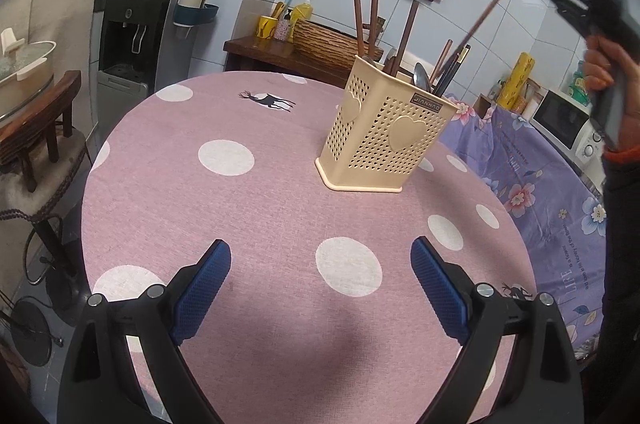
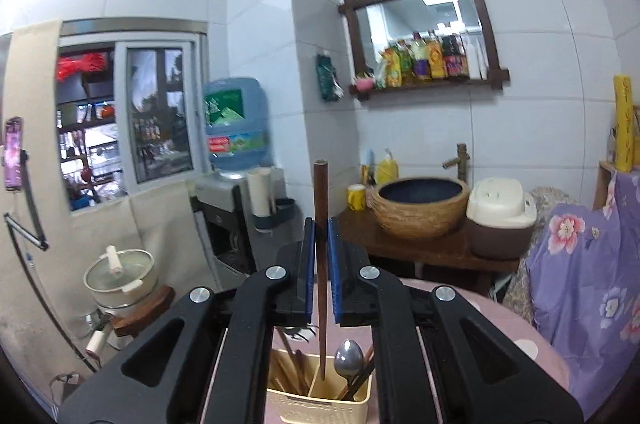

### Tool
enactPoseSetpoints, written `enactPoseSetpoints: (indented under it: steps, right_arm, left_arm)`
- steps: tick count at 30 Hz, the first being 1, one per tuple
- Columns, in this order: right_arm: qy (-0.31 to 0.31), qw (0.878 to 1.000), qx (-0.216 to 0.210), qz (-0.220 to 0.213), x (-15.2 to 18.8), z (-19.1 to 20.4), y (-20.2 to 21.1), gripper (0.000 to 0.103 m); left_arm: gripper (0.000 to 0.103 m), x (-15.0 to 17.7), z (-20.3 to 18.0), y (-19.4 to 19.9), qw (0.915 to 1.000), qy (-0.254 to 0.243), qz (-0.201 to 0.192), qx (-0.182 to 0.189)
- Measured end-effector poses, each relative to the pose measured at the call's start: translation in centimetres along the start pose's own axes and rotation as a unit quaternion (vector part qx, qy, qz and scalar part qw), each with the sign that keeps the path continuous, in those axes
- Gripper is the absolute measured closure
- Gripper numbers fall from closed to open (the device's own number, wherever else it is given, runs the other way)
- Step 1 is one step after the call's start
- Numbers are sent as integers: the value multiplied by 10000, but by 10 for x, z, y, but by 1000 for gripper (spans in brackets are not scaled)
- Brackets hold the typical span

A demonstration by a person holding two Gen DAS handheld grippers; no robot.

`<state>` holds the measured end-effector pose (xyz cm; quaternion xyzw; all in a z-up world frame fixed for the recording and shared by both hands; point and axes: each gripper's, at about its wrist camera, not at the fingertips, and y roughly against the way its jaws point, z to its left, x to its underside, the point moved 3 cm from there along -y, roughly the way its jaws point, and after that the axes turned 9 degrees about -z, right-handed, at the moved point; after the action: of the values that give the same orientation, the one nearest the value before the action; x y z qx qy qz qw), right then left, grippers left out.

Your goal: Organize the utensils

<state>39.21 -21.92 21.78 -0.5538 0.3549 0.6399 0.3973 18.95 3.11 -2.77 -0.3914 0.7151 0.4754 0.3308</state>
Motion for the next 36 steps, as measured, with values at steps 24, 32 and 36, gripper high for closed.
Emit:
enactPoseSetpoints:
  steps: [24,32,36]
  right_arm:
    - [-96,9951,856,475,126,-16,32,6]
    - [188,9827,1452,1138,210,-7,109,6]
    - [187,9835,1423,1104,247,4,152,6]
  left_arm:
    - [6,7,-6,7,9996,-78,-247,60]
    - [5,14,-10,13,9961,-369,-719,-340]
    - [5,20,-15,24,9908,-750,-1035,-442]
